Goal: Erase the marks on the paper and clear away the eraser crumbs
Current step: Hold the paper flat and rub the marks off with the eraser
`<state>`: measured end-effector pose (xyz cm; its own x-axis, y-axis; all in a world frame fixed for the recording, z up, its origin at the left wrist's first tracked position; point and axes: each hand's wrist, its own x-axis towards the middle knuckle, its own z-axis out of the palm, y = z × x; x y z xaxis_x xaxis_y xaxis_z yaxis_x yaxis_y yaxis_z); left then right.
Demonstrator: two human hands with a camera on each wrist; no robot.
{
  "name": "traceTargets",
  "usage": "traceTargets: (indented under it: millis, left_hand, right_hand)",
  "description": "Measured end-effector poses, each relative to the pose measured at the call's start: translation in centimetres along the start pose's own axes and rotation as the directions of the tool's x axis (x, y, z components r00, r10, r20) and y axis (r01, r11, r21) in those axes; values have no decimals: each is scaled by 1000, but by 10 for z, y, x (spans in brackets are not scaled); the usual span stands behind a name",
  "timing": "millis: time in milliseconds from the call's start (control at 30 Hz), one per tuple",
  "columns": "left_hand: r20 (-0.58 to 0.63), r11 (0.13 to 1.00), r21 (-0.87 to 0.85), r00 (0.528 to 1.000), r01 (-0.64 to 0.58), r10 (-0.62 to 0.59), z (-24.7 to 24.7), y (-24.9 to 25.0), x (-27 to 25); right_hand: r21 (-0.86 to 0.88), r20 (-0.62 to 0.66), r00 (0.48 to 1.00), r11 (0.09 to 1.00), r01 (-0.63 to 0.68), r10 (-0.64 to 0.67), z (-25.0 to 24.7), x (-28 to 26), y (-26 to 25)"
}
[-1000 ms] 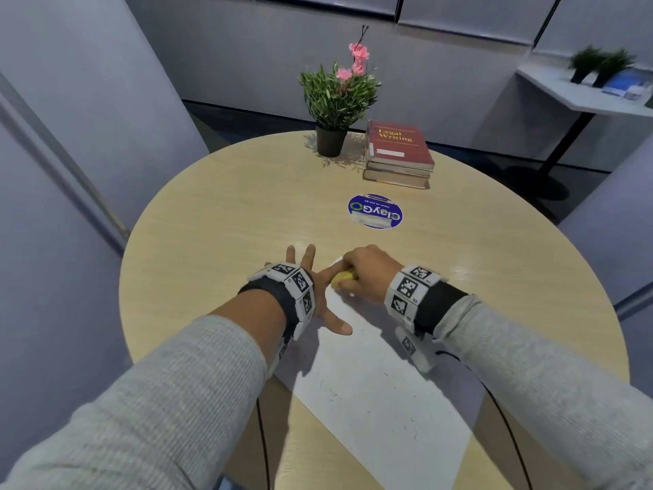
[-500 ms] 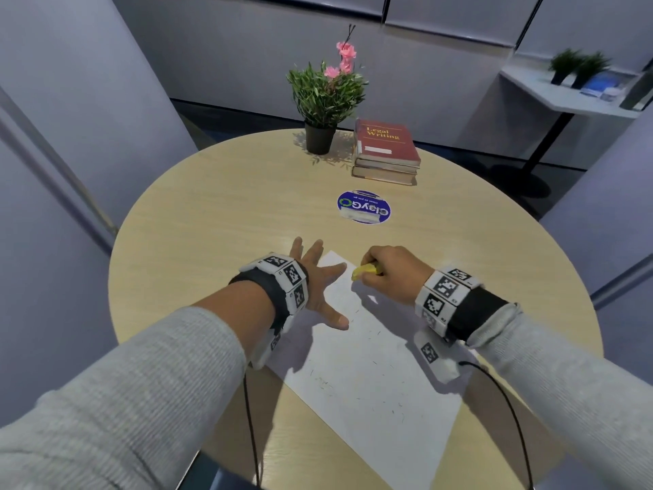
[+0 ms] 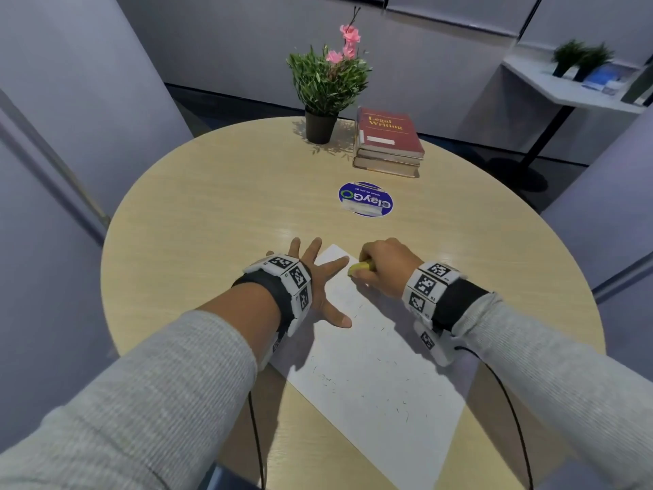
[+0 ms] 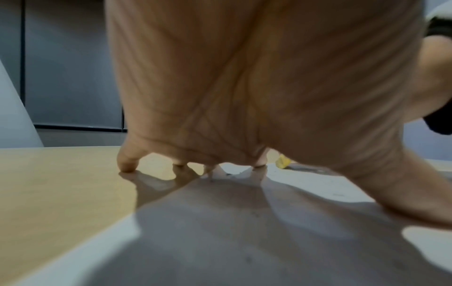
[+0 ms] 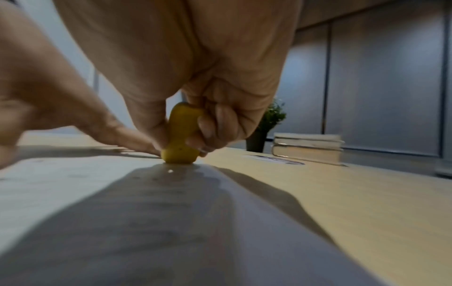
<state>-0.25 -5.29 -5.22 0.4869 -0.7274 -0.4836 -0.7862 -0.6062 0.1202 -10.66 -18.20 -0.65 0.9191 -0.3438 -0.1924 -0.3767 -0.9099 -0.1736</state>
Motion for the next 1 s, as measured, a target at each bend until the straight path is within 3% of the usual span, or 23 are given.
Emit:
traceTargets:
  millis: [133, 267, 400, 567, 700, 867, 1000]
  left_hand:
    - [-17, 1000, -20, 1000, -20, 20, -1, 0, -2]
    - [-1, 1000, -3, 1000, 6, -6, -1, 1, 0]
    - [15, 1000, -15, 1000, -10, 10, -3, 1, 1]
    - [0, 1000, 11, 1000, 2, -2, -1, 1, -1]
    - [1, 1000, 4, 1000, -7, 7, -3, 1, 0]
    - [-16, 1000, -2, 1000, -10, 10, 0, 2, -3]
    - [13, 1000, 6, 1000, -17, 17, -2, 0, -1]
  right_hand:
    - [22, 90, 986, 990, 140, -142, 7, -7, -17]
    - [-12, 11, 1000, 1000, 25, -24, -5, 5, -1]
    - [43, 105, 979, 984, 170, -174, 5, -10, -21]
    - [20, -9, 999, 999, 33, -33, -2, 3, -2]
    - [38, 81, 975, 978, 206, -208, 14, -20, -19]
    - [56, -41, 998, 997, 56, -54, 1, -5, 8]
    - [75, 49, 977, 976, 203, -207, 16, -23, -13]
